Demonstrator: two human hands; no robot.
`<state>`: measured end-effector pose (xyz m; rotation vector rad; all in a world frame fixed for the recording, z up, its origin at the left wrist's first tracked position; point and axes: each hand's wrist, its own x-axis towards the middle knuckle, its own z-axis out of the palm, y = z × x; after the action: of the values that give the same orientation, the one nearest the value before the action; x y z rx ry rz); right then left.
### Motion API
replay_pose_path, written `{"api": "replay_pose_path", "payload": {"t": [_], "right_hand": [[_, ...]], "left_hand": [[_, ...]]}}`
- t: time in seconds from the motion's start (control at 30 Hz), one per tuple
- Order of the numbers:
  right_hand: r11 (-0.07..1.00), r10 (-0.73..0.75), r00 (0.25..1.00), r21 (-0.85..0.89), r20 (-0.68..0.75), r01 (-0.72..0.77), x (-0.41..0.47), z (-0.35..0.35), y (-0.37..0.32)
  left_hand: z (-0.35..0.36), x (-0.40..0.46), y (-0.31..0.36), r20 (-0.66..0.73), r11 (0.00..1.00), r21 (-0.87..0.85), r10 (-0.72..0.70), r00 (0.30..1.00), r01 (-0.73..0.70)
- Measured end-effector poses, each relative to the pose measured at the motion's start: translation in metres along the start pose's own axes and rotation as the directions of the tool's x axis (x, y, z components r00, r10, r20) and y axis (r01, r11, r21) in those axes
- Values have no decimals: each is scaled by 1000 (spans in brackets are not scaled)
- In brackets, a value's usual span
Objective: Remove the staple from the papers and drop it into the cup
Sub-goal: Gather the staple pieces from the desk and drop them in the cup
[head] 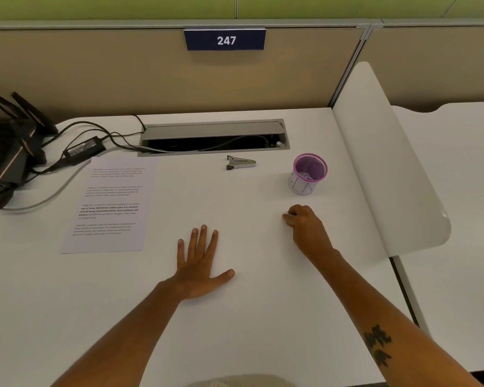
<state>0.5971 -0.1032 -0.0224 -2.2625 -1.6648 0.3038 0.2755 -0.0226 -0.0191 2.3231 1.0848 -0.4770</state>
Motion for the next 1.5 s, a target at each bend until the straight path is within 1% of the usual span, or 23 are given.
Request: {"api": "replay_pose_path", "payload": {"t": [0.1,0.2,0.4,0.6,0.67,0.73,0.77,0.8,0.83,0.87,0.9,0.93,0.97,1.0,1.03,1.1,1.17,1.23,1.27,1.33,1.4,1.43,1.5], "right_hand": [[1000,28,999,14,-30,-27,1,-1,-2],[998,-35,997,-48,-62,32,-1,-2,-6],[985,-97,990,-153,-101,81,-2,5,-12],[972,-183,965,-182,-187,149,-9,10,-12],[987,-131,972,-117,-195,109,-6,11,-11],[995,51,972,91,-230,-30,-2,7,-11],[966,182,950,229,-254,-124,0,4,-10],[900,331,908,375,-256,-222,2,0,-9],[792,485,848,518,-213,-323,4,-5,-7],[638,619,776,656,-126,-403,6,-10,-5],[452,706,708,779,-15,-434,8,-16,-3],[267,746,659,866,92,-423,9,-23,-1],[110,756,628,911,182,-397,10,-31,1],[-11,751,610,928,253,-371,11,-41,2],[-104,736,603,931,308,-350,13,-51,3],[-230,685,624,924,377,-305,20,-70,7],[-289,630,671,920,390,-264,30,-88,10],[-267,590,723,932,359,-246,43,-106,11],[-227,584,742,943,330,-241,49,-116,10],[-92,612,749,963,254,-252,63,-133,5],[95,650,744,956,153,-279,75,-142,1],[208,660,746,931,93,-300,81,-142,1],[474,638,768,811,-48,-343,91,-138,3]], "left_hand": [[0,0,1,3,1000,-1,-2,1000,2],[-1,0,1,6,1000,5,-5,1000,5],[-2,0,1,12,1000,3,-3,1000,2],[-1,0,1,14,1000,13,-4,1000,3],[-1,0,0,13,1000,11,-3,1000,3],[-1,0,0,11,1000,5,-1,1000,1],[-1,0,0,11,1000,6,0,1000,0],[-1,0,0,12,1000,9,-1,1000,1],[-1,0,0,14,1000,10,-2,1000,2],[-1,0,0,17,1000,11,-5,1000,4],[-1,0,0,18,1000,12,-6,1000,6],[-1,0,0,19,1000,12,-6,1000,6],[-1,0,1,19,1000,10,-5,1000,5],[-2,0,1,20,1000,8,-5,1000,5],[-2,0,1,21,1000,8,-4,1000,4],[-3,-1,2,27,1000,14,-6,1000,6],[-4,-2,3,32,1000,18,-10,999,9],[-5,-2,4,30,1000,24,-10,1000,9],[-5,-3,4,30,1000,24,-9,1000,8],[-5,-2,4,37,1000,22,-8,999,7],[-6,-1,3,45,1000,31,-8,999,7],[-6,-1,3,47,999,34,-11,999,9],[-6,-1,3,47,999,36,-18,999,16]]}}
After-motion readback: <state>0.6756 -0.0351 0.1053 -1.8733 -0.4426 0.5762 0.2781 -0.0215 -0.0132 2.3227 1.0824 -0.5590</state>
